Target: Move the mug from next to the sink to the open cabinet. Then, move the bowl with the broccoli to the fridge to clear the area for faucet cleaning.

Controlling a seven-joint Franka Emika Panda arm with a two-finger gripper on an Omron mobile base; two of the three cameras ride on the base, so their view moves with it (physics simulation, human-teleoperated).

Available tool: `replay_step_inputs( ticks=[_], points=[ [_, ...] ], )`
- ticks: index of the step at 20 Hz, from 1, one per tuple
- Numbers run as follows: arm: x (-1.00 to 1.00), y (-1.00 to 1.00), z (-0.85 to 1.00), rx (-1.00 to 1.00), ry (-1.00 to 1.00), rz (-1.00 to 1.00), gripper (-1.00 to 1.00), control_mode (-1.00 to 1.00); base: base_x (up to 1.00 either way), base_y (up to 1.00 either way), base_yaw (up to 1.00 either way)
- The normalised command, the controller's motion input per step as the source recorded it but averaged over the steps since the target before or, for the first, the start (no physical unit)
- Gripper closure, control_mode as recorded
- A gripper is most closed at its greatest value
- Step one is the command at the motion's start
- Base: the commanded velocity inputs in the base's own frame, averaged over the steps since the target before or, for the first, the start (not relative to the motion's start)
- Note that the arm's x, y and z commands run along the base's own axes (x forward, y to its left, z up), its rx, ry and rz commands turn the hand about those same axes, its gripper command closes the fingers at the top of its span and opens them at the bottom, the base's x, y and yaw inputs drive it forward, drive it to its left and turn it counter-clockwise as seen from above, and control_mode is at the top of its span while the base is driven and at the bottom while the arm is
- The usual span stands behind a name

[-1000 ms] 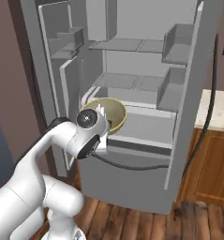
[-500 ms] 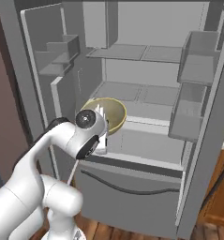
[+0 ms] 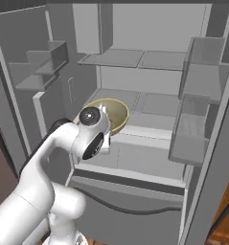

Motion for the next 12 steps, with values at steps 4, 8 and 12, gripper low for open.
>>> replay_step_inputs(
  ticks=[4,8,12],
  points=[
    [0.00,0.00,0.00,0.00,0.00,0.00,1.00,1.00,0.34,-0.28,-0.05],
    [0.00,0.00,0.00,0.00,0.00,0.00,1.00,1.00,-0.10,-0.13,0.00],
    [0.00,0.00,0.00,0.00,0.00,0.00,1.00,1.00,-0.37,0.01,0.00]
  ],
)
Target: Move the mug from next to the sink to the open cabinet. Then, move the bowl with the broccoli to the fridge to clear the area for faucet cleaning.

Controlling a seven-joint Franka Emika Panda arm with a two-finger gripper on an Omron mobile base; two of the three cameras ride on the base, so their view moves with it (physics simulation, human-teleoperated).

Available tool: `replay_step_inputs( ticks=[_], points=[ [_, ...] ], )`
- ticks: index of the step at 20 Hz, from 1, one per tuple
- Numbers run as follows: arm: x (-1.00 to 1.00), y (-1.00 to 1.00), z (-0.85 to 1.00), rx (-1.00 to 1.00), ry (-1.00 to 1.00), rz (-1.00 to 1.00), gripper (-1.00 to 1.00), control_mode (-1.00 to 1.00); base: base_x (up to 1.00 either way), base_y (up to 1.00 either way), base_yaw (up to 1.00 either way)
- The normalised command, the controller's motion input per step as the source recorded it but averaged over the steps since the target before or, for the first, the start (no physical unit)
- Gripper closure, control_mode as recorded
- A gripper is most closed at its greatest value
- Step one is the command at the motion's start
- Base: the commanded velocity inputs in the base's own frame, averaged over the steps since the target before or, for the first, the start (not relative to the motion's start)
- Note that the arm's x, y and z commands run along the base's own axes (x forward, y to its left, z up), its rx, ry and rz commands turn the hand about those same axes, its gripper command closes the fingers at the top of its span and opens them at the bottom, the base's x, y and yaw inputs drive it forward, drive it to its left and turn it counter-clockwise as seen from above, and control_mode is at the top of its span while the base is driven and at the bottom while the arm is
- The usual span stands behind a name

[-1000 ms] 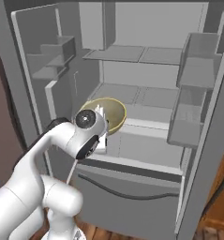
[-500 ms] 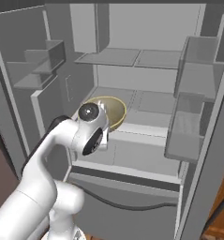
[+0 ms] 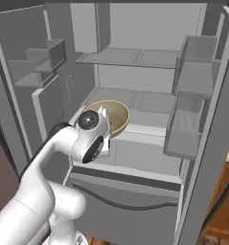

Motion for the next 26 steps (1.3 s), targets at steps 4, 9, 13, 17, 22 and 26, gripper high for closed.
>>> replay_step_inputs(
  ticks=[4,9,13,17,22,26],
  points=[
    [0.00,0.00,0.00,0.00,0.00,0.00,1.00,1.00,-0.02,-0.24,-0.02],
    [0.00,0.00,0.00,0.00,0.00,0.00,1.00,1.00,0.17,-0.39,0.00],
    [0.00,0.00,0.00,0.00,0.00,0.00,1.00,1.00,0.56,-0.26,0.00],
    [0.00,0.00,0.00,0.00,0.00,0.00,1.00,1.00,0.77,0.00,-0.02],
    [0.17,0.00,0.08,0.00,0.01,0.00,1.00,-1.00,0.43,0.00,-0.01],
    [0.78,0.03,0.24,0.04,0.16,0.00,1.00,-1.00,0.00,0.00,0.00]
  ],
)
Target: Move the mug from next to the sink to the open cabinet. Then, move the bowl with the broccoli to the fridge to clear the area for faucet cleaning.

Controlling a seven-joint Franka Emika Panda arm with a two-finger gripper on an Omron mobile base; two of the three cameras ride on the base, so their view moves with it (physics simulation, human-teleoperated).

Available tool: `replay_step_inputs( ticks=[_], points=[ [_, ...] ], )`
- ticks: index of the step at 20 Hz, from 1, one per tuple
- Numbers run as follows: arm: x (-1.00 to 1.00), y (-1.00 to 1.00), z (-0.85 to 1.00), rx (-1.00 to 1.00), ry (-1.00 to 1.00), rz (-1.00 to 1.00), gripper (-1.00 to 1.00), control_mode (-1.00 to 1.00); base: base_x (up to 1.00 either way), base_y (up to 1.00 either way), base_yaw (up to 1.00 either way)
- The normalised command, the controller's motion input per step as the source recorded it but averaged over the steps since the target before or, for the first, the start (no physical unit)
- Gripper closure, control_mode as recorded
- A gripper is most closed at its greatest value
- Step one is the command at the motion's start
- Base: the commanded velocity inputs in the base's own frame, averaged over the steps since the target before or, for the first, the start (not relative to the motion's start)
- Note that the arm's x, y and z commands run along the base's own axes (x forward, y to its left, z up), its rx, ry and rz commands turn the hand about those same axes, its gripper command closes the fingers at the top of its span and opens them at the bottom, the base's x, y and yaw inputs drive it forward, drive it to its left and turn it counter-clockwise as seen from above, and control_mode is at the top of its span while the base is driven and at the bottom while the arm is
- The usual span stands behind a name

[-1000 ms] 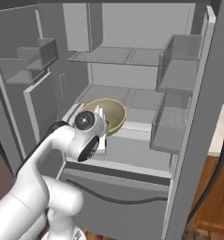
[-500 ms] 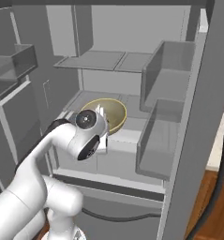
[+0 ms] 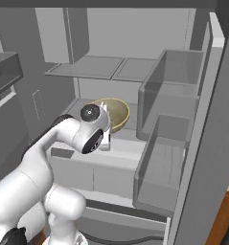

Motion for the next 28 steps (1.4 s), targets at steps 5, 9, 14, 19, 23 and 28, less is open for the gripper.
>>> replay_step_inputs(
  ticks=[5,9,14,19,23,28],
  points=[
    [0.70,-0.02,0.14,0.13,0.27,0.01,1.00,-1.00,0.00,0.00,0.00],
    [0.34,-0.08,-0.17,0.04,0.03,0.04,1.00,-1.00,0.00,0.00,0.00],
    [-0.05,-0.08,-0.46,0.04,-0.16,0.00,1.00,-1.00,0.00,0.00,0.00],
    [0.25,0.00,-0.23,0.01,-0.11,0.00,1.00,-1.00,0.00,0.00,0.00],
    [0.87,0.00,-0.01,0.00,0.02,0.00,1.00,-1.00,0.00,0.00,0.00],
    [0.83,0.00,-0.01,0.00,0.10,0.00,1.00,-1.00,0.00,0.00,0.00]
  ],
)
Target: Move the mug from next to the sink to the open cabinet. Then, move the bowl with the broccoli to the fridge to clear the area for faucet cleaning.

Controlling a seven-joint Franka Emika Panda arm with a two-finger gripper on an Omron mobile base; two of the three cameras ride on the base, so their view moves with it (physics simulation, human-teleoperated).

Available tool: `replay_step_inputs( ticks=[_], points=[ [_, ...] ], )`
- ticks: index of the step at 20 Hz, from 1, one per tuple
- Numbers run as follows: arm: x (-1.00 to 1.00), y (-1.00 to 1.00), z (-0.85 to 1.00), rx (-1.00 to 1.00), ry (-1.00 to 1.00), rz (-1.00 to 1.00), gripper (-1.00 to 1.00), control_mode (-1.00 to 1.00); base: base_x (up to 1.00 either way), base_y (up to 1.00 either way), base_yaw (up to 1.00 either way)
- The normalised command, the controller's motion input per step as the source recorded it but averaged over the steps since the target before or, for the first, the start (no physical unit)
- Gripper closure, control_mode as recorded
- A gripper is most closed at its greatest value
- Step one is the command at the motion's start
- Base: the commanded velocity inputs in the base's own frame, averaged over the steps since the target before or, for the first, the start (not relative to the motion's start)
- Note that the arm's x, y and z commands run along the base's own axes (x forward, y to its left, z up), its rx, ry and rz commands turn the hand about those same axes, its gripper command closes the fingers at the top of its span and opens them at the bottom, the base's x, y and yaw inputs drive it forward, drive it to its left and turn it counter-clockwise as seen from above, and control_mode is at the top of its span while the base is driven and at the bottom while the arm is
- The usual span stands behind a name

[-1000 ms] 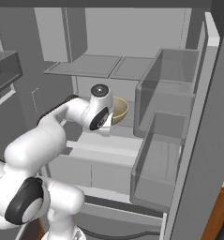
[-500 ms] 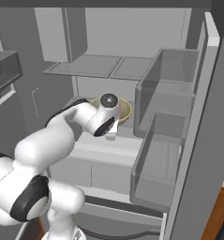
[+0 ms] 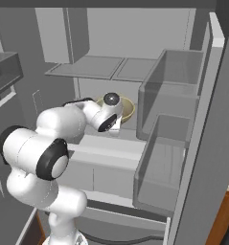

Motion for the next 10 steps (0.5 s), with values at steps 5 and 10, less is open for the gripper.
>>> replay_step_inputs(
  ticks=[5,10],
  points=[
    [0.58,-0.01,-0.04,0.00,0.08,0.00,1.00,-1.00,0.00,0.00,0.00],
    [0.48,0.00,-0.35,0.00,0.06,0.00,1.00,-1.00,0.00,0.00,0.00]
  ],
)
